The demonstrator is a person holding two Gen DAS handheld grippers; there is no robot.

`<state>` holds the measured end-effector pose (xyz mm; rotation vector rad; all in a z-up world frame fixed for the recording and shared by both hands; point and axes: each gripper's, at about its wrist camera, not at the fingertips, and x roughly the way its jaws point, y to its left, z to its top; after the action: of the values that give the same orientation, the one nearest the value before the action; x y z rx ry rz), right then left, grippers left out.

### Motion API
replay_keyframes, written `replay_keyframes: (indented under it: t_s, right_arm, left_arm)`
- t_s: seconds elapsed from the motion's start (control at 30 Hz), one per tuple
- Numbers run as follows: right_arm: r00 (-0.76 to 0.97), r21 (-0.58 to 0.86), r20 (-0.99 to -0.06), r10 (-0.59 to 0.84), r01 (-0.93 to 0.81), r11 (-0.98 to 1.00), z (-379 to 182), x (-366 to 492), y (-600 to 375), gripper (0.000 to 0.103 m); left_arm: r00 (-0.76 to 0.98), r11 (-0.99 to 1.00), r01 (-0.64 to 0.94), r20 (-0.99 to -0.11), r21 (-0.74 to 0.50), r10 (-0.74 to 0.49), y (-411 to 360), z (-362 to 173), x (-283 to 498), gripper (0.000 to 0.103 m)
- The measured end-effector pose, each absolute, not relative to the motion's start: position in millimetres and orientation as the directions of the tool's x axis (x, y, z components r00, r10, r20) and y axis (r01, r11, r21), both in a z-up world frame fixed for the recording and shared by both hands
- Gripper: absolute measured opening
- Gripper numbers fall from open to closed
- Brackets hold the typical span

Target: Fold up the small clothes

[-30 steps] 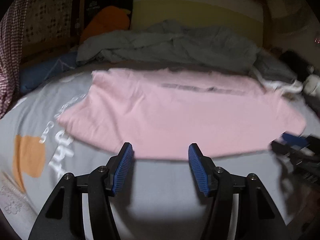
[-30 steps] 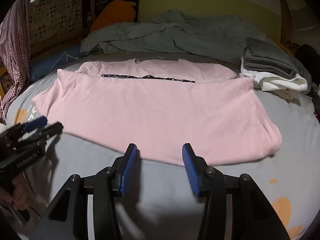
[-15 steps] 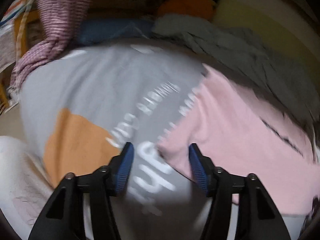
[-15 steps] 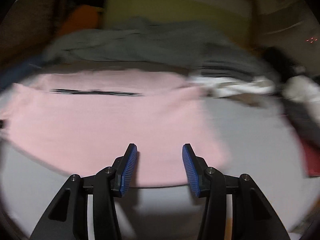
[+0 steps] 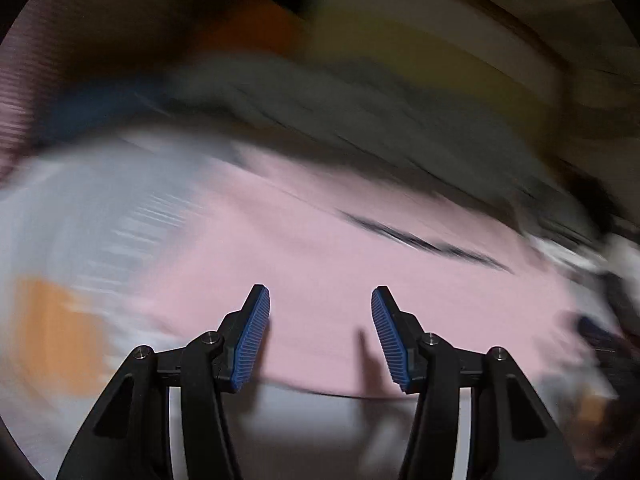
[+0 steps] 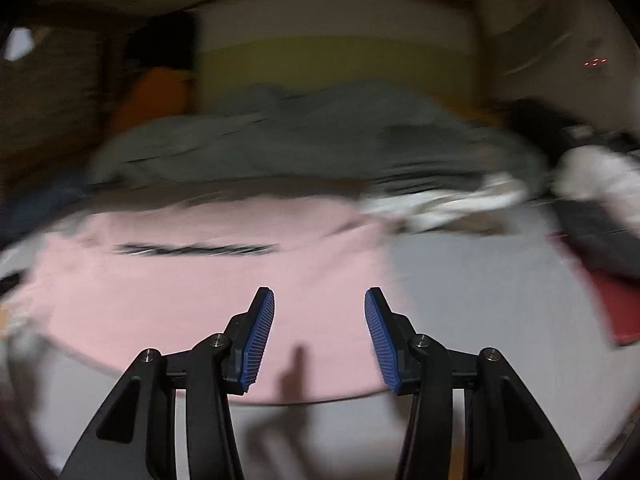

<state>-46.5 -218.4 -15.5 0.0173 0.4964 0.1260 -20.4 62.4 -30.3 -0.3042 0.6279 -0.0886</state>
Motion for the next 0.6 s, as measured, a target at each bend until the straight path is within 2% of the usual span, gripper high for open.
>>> replay_keyframes:
  t_s: [0.03,0.07,0.2,0.27,0.3,0.37,0.6]
  right_arm:
    - [0.862,0.041,-0.482,0.154,-0.154,0.987,-16.9,-42.3,-204.5,0.049]
    - [0.856,0.042,-0.487,0.175,-0.177,0.983,-16.9,-38.7,-197.0,0.049]
    - [0.769,0.106,-0.566,0.297,-0.289,0.951,-11.0,3.1,-170.3,0.049]
    - [0.706,0.157,-0.614,0.352,-0.327,0.932,-14.5,23.7,-160.9,0.049]
    - [0.695,0.141,-0.637,0.332,-0.319,0.937,-20.2,29.6,-152.8,0.049]
    - [0.691,0.063,-0.672,0.268,-0.307,0.95,-36.4,33.2,-145.5,0.049]
    - [0.744,-0.068,-0.648,0.162,-0.268,0.961,-47.5,24.2,-151.6,0.049]
  left_arm:
    - [0.764,0.94,0.027,-0.599,-0.341,-0.239,52.5,-33.7,-4.2,0.046]
    - [0.751,0.939,0.035,-0.611,-0.342,-0.251,46.1,-33.5,5.2,0.046]
    - [0.722,0.956,0.094,-0.642,-0.277,-0.257,18.9,-23.2,48.7,0.044]
    - [0.695,0.97,0.092,-0.682,-0.227,-0.226,11.7,-30.3,61.9,0.035]
    - [0.694,0.975,0.087,-0.69,-0.204,-0.206,8.4,-33.8,63.1,0.03]
    - [0.7,0.983,0.081,-0.693,-0.164,-0.173,8.4,-43.8,60.1,0.029]
    - [0.73,0.99,0.06,-0.671,-0.128,-0.131,10.6,-48.5,55.0,0.029]
